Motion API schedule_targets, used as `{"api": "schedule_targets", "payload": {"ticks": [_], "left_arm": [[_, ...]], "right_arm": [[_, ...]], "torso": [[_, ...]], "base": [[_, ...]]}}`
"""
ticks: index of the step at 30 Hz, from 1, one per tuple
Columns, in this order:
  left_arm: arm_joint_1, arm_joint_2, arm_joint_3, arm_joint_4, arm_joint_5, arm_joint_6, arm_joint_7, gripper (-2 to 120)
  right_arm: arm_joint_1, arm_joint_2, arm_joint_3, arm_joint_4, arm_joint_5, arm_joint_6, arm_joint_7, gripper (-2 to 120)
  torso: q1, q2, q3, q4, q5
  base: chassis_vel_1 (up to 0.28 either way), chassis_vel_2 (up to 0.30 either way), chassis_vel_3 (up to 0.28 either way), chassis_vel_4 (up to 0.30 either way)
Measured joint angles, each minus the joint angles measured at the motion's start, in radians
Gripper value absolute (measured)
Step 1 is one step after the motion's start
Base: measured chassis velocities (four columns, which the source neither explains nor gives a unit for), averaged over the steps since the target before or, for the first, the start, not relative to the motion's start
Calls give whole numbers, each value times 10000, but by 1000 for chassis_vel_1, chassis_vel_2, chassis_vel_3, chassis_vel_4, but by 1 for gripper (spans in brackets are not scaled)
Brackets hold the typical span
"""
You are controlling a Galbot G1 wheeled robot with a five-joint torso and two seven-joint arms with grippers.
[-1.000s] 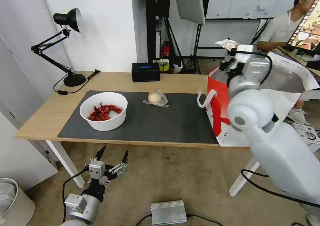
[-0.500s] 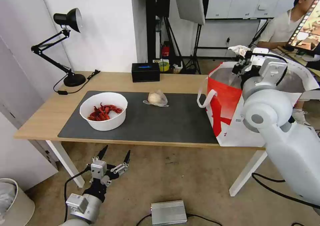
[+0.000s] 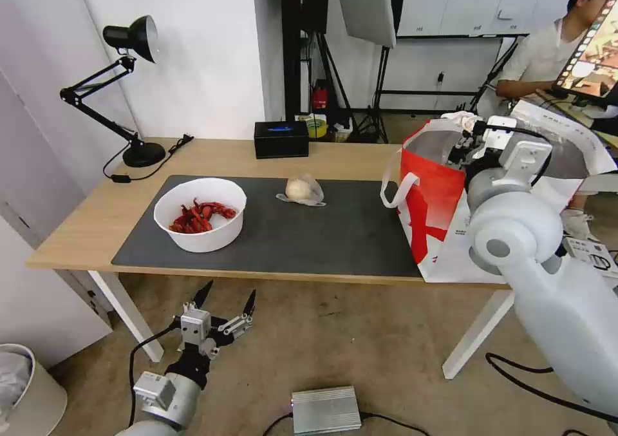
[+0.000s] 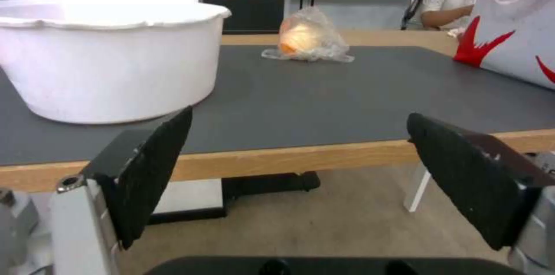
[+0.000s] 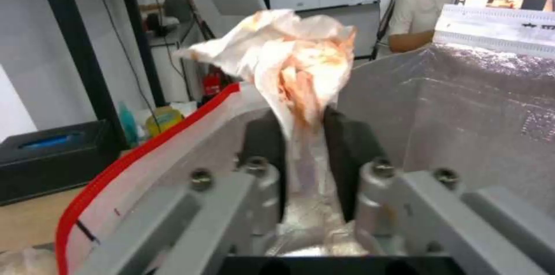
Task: Pick up the trash from the table and place it into the takeout bag.
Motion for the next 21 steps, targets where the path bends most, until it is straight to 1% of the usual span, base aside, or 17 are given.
{"api": "schedule_targets", "payload": {"ticks": [2, 3, 6, 7, 9, 10, 11, 13, 14, 17, 18, 20, 21], "left_arm": [[6, 14, -6, -5, -15, 5, -1, 100], [6, 14, -6, -5, -15, 5, -1, 100], [-4, 34, -9, -22, -26, 29, -4, 100], [-4, 34, -9, -22, -26, 29, -4, 100], [-2, 22, -5, -38, -27, 38, -6, 100], [11, 10, 5, -39, -25, 40, -6, 100], [11, 10, 5, -39, -25, 40, -6, 100], [41, -18, 18, -41, 2, 44, -6, 100], [41, -18, 18, -41, 2, 44, -6, 100], [54, -31, 8, -102, 12, 50, -6, 100], [54, -31, 8, -102, 12, 50, -6, 100], [101, -52, -15, -153, 29, 53, -6, 100], [101, -52, -15, -153, 29, 53, -6, 100]], "right_arm": [[-2, 46, 18, 31, 38, 1, 23, 32], [-2, 46, 18, 31, 38, 1, 23, 32], [-13, 155, 38, 39, 83, 2, 88, 46], [-13, 155, 38, 39, 83, 2, 88, 46], [-83, 155, 89, 86, 89, 1, 95, 57], [-113, 138, 116, 111, 93, 1, 95, 60], [-113, 138, 116, 111, 93, 1, 95, 60], [-145, 77, 188, 146, 114, 1, 95, 72], [-145, 77, 188, 146, 114, 1, 95, 72], [-146, 37, 215, 173, 127, 1, 80, 86], [-146, 37, 215, 173, 127, 1, 80, 86], [-150, 16, 219, 221, 145, 1, 35, 96], [-150, 16, 219, 221, 145, 1, 35, 96]], "torso": [[0, 0, 0, 0, -1], [0, 0, 0, 0, -1], [0, 0, 0, 1, -1], [0, 0, 0, 1, -1], [1, 0, 0, 0, 0], [1, 0, 0, 0, 0], [1, 0, 0, 0, 0], [0, 0, 0, 0, -1], [0, 0, 0, 0, -1], [1, 0, 0, 0, 0], [1, 0, 0, 0, 0], [0, 0, 0, 0, 0], [0, 0, 0, 0, 0]], "base": [[0, 0, 0, 0], [0, 0, 0, 0], [0, 0, 0, 0], [0, 0, 0, 0], [0, 0, 0, 0], [0, 0, 0, 0], [0, 0, 0, 0], [0, 0, 0, 0], [0, 0, 0, 0], [0, 0, 0, 0], [0, 0, 0, 0], [0, 0, 0, 0], [0, 0, 0, 0]]}}
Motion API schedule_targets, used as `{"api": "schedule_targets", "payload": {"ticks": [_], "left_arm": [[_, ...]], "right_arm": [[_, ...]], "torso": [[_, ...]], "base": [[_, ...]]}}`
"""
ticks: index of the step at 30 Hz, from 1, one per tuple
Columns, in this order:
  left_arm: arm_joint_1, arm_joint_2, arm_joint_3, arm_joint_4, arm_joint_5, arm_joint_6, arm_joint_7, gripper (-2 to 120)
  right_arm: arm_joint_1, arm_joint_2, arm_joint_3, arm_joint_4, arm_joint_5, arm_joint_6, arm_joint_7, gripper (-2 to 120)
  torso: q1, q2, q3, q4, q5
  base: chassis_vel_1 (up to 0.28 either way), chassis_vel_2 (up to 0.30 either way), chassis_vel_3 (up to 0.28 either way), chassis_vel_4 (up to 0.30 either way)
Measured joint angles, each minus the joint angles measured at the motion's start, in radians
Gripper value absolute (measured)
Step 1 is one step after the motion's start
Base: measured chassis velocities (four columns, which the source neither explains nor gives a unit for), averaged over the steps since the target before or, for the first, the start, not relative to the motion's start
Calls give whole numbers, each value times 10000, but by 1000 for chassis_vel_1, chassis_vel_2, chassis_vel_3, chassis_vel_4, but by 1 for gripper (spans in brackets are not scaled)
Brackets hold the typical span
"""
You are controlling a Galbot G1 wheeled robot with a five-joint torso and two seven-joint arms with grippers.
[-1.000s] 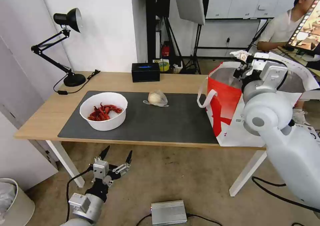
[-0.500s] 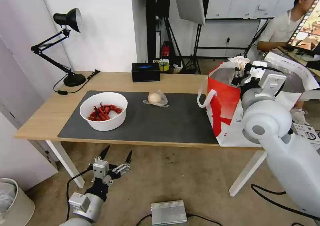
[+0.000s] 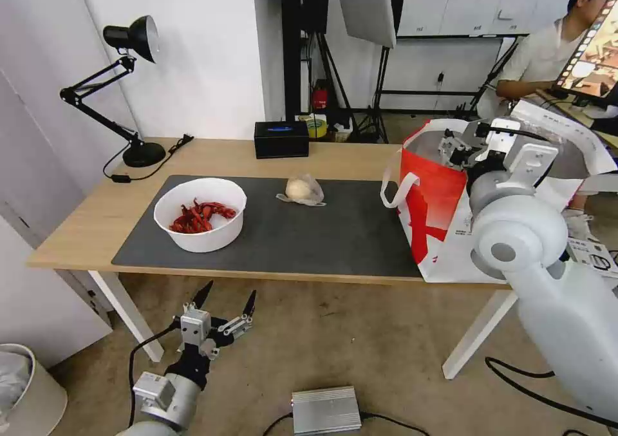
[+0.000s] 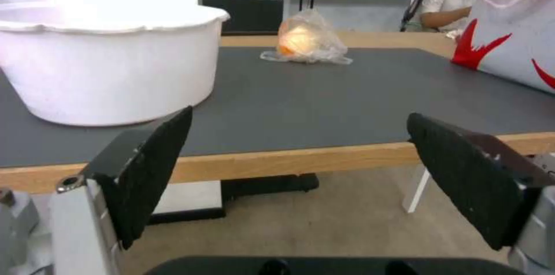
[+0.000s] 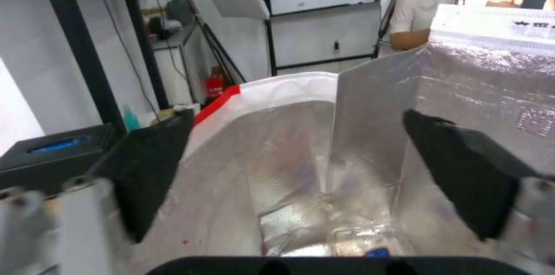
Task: Pick up the trash from the table and place it into the takeout bag.
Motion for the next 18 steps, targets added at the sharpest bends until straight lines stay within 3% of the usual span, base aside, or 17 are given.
{"api": "schedule_targets", "payload": {"ticks": [8, 10, 11, 13, 16, 18], "left_arm": [[140, -125, -49, -97, 133, 0, 0, 100], [160, -72, -199, -147, 121, -6, -1, 100], [160, -72, -199, -147, 121, -6, -1, 100], [154, 1, -254, -188, 58, -8, -3, 100], [-7, 123, -86, -166, 7, -8, -9, 100], [-316, 265, 155, -35, -87, 3, -6, 100]], "right_arm": [[123, -143, -23, 40, -268, 818, -1143, 100], [74, -252, -106, 154, -314, 1706, -2107, 100], [74, -252, -106, 154, -314, 1706, -2107, 100], [-282, -519, -40, 568, -168, 2351, -3355, 100], [-1051, -1004, 299, 1101, -76, 2481, -4295, 100], [-2068, -1645, 782, 1708, -32, 2287, -4984, 100]], "torso": [[0, 0, 0, 0, -1], [0, 0, 0, 3, 0], [0, 0, 0, 3, 0], [1, 0, 0, 5, 0], [0, 0, 0, 7, 3], [-1, 1, -2, -14, -3]], "base": [[0, 0, 0, 0], [0, 0, 0, 0], [0, 0, 0, 0], [0, 0, 0, 0], [0, 0, 0, 0], [0, 0, 0, 0]]}}
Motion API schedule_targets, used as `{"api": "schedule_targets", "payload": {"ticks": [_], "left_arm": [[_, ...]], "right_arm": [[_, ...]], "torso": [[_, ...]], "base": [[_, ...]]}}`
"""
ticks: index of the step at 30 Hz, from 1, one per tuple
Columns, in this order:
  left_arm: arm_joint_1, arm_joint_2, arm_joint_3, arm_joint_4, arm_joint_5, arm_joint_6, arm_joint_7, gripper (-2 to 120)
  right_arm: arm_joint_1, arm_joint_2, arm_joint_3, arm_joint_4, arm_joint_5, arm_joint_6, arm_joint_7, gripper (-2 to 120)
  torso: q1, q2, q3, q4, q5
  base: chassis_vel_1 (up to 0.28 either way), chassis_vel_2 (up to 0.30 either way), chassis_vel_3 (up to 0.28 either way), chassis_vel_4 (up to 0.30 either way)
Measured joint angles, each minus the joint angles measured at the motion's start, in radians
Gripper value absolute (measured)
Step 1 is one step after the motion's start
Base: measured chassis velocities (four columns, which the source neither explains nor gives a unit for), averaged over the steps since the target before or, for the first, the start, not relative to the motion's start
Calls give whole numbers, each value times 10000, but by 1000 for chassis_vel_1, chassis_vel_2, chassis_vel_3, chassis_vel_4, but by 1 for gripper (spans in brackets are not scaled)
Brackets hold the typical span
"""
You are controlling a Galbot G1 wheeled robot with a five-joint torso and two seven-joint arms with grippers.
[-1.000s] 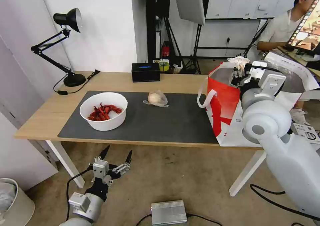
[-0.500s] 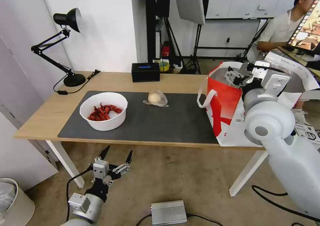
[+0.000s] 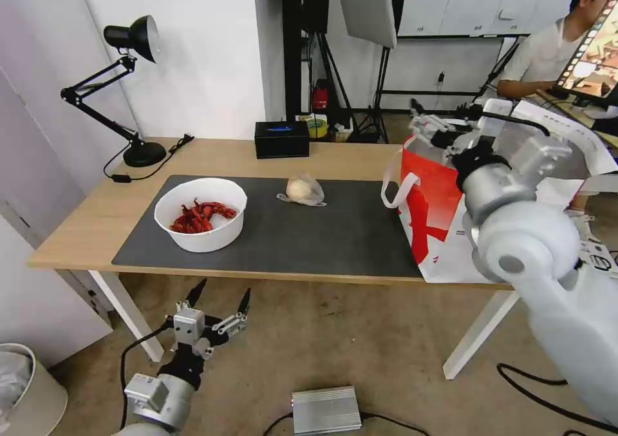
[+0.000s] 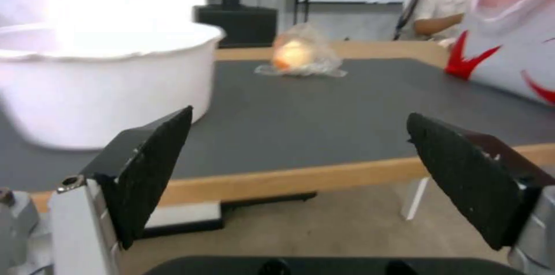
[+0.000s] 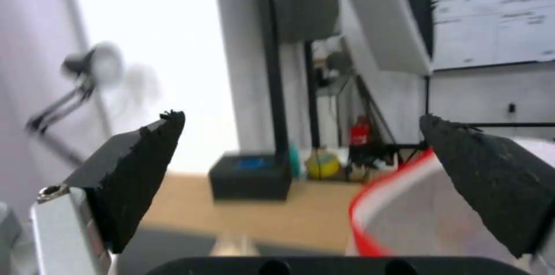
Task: Pick up the trash from the table and place it into the takeout bag.
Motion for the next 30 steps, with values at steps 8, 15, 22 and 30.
{"api": "schedule_targets", "payload": {"ticks": [8, 15, 22, 30], "left_arm": [[33, 38, -66, 13, -66, -75, 0, 100], [-15, 79, -135, 13, -146, -112, 1, 100], [-74, 138, -180, 135, -200, -194, 2, 100], [-174, 191, -181, 233, -261, -234, 5, 100]], "right_arm": [[-2136, -826, 105, 346, -554, 110, -1587, 100], [-3867, -488, -222, 84, -2048, 1060, -2027, 100], [-5238, -83, -575, -384, -3730, 2697, -1951, 100], [-6528, 160, -666, -616, -4618, 3951, -1792, 100]], "torso": [[0, 0, 2, 15, 2], [0, 0, 2, 14, 4], [0, 0, 2, 15, 3], [-1, 0, 2, 12, 2]], "base": [[0, 0, 0, 0], [0, 0, 0, 0], [0, 0, 0, 0], [0, 0, 0, 0]]}}
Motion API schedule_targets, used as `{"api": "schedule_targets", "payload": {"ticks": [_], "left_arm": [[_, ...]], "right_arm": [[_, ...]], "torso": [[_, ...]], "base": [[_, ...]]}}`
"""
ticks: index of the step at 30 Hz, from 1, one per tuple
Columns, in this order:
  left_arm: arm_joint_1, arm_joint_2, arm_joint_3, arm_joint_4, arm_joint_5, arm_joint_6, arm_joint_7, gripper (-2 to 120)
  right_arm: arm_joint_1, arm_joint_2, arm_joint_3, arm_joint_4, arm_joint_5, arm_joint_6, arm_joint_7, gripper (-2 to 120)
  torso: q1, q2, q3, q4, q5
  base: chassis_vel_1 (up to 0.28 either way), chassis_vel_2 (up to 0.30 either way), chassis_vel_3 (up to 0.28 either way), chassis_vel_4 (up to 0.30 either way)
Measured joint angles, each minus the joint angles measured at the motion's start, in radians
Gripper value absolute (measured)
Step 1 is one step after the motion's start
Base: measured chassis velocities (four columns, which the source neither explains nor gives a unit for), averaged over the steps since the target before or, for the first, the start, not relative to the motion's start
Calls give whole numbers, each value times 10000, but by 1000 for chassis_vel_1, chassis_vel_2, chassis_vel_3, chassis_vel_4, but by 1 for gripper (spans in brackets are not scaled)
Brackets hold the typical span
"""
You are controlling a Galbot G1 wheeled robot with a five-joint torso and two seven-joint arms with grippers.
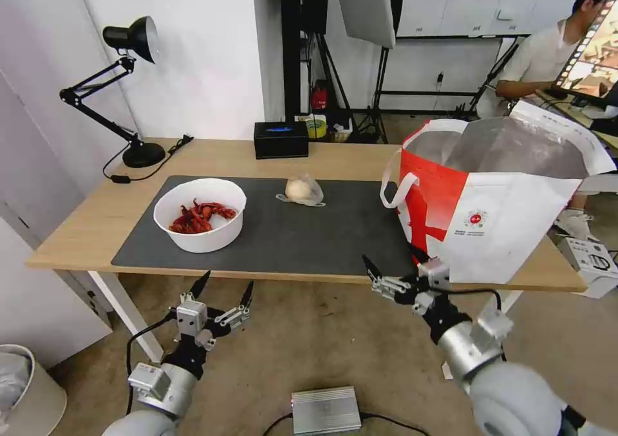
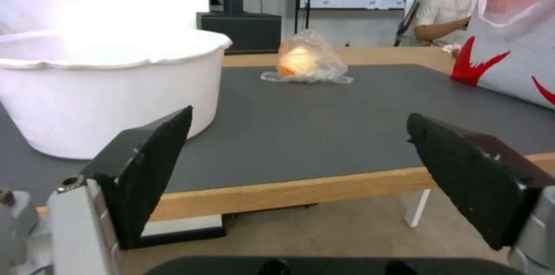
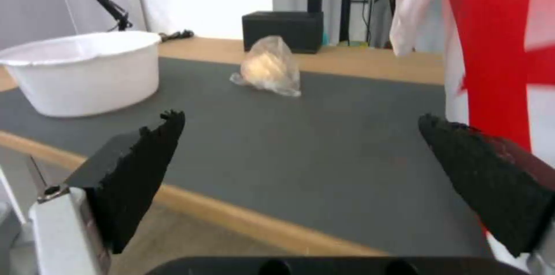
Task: Pick up the trash from the table and place it into the takeout bag.
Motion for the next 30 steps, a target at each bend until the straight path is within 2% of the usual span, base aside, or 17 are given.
{"api": "schedule_targets", "payload": {"ticks": [11, 30], "left_arm": [[-12, 4, -7, 47, 34, -9, 50, 100], [-23, 222, -218, 96, 2, 28, 200, 100]], "right_arm": [[-383, -6, 113, -601, -84, 639, -372, 100], [-482, 52, 44, -709, -32, 708, -575, 100]], "torso": [[1, 0, 0, 1, 0], [1, 0, 0, 2, 1]], "base": [[0, 0, 0, 0], [0, 0, 0, 0]]}}
